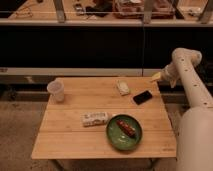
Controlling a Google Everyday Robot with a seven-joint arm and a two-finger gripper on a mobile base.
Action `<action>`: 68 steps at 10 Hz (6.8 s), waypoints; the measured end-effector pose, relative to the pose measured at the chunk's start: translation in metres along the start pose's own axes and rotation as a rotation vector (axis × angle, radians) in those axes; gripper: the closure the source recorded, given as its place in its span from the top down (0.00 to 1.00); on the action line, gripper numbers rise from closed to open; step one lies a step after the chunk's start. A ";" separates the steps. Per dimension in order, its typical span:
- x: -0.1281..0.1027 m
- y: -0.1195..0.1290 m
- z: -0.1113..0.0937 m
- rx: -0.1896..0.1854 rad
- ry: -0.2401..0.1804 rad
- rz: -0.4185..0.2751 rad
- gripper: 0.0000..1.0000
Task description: Place the eraser on the white sponge
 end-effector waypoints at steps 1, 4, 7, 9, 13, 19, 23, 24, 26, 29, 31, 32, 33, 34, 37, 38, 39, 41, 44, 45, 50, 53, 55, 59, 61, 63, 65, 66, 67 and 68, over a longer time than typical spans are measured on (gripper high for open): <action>0.000 0.000 0.000 0.000 0.000 0.000 0.80; 0.000 0.001 0.000 0.000 0.000 0.001 0.80; 0.000 0.001 0.000 0.000 0.000 0.001 0.80; 0.000 0.001 0.000 0.000 0.000 0.001 0.80; 0.000 0.000 0.000 0.000 0.000 0.000 0.80; 0.000 0.000 0.000 0.000 0.000 0.000 0.80; -0.020 -0.009 0.000 -0.004 -0.074 0.077 0.80; -0.030 -0.014 0.001 -0.013 -0.111 0.135 0.80; -0.047 -0.030 0.009 -0.036 -0.185 0.258 0.80; -0.058 -0.061 0.031 -0.007 -0.260 0.392 0.80; -0.048 -0.082 0.047 0.084 -0.242 0.406 0.80; -0.041 -0.084 0.054 0.112 -0.214 0.391 0.80; -0.034 -0.081 0.063 0.117 -0.174 0.364 0.80; -0.032 -0.076 0.070 0.104 -0.155 0.347 0.80; -0.041 -0.054 0.091 0.014 -0.148 0.346 0.80; -0.047 -0.050 0.094 -0.007 -0.165 0.362 0.80; -0.052 -0.050 0.096 -0.015 -0.181 0.374 0.80; -0.063 -0.056 0.104 -0.025 -0.229 0.394 0.80; -0.069 -0.059 0.114 -0.043 -0.264 0.419 0.73; -0.069 -0.058 0.116 -0.048 -0.266 0.428 0.65; -0.051 -0.073 0.106 -0.019 -0.243 0.438 0.10; -0.047 -0.084 0.088 0.027 -0.260 0.427 0.00; -0.040 -0.093 0.063 0.070 -0.268 0.409 0.00; -0.027 -0.131 0.023 0.110 -0.275 0.269 0.00; -0.029 -0.153 0.024 0.120 -0.292 0.216 0.00; -0.028 -0.151 0.023 0.118 -0.290 0.218 0.00; -0.026 -0.173 0.028 0.142 -0.289 0.200 0.00; -0.020 -0.205 0.035 0.182 -0.278 0.188 0.00; -0.015 -0.221 0.039 0.208 -0.261 0.181 0.00; -0.011 -0.228 0.041 0.222 -0.242 0.172 0.00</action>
